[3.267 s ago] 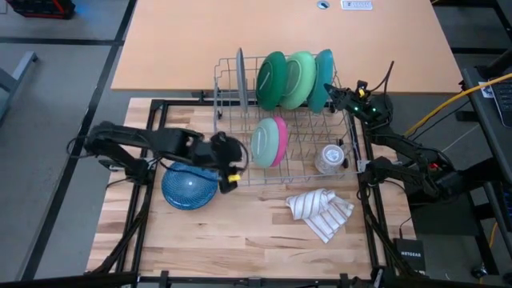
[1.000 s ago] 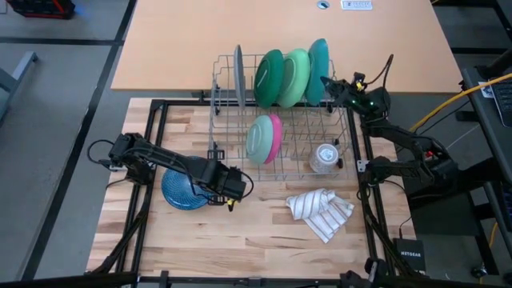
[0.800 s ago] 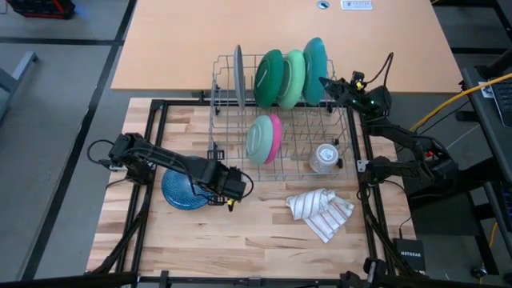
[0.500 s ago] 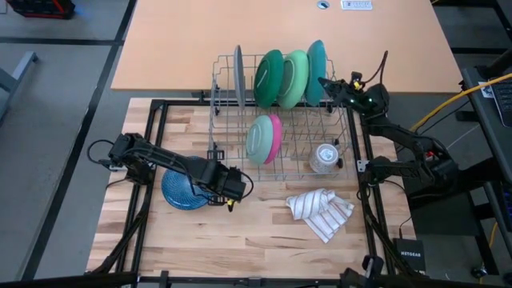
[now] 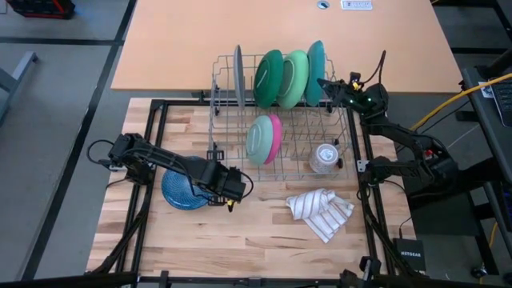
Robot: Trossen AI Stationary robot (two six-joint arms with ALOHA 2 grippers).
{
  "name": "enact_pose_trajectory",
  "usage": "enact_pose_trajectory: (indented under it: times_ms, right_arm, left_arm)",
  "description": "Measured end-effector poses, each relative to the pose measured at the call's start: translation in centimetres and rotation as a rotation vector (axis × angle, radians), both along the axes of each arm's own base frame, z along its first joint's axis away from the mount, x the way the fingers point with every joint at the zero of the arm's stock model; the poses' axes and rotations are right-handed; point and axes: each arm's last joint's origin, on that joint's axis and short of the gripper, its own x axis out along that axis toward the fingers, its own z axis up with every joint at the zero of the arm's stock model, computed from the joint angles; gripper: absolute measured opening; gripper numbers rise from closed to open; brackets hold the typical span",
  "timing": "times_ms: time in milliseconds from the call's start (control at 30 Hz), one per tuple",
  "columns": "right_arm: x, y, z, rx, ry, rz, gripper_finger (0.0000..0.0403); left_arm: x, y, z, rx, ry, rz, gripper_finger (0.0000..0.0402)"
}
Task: Sort dishes
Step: Put the blue plate in the dish rack
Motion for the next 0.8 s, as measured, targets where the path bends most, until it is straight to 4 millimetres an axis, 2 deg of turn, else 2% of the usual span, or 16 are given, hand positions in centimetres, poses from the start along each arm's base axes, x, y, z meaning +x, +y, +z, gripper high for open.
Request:
enact_pose_trajectory:
  times_ms: [133, 500, 800]
  right_arm:
    - [0.0, 0.1, 0.1, -0.029, -0.003, 0.037, 0.0006]
    - [0.1, 0.0, -0.4, 0.036, 0.025, 0.021, 0.0006]
    - [0.1, -0.1, -0.4, 0.121, -0.015, 0.025, 0.0006]
  left_arm:
    - [0.0, 0.0, 0.0, -0.006, 0.000, 0.000, 0.0013]
    - [0.0, 0.0, 0.0, -0.003, 0.003, 0.000, 0.0012]
    - [-1.1, 0.4, 0.2, 0.077, 0.083, 0.043, 0.0007]
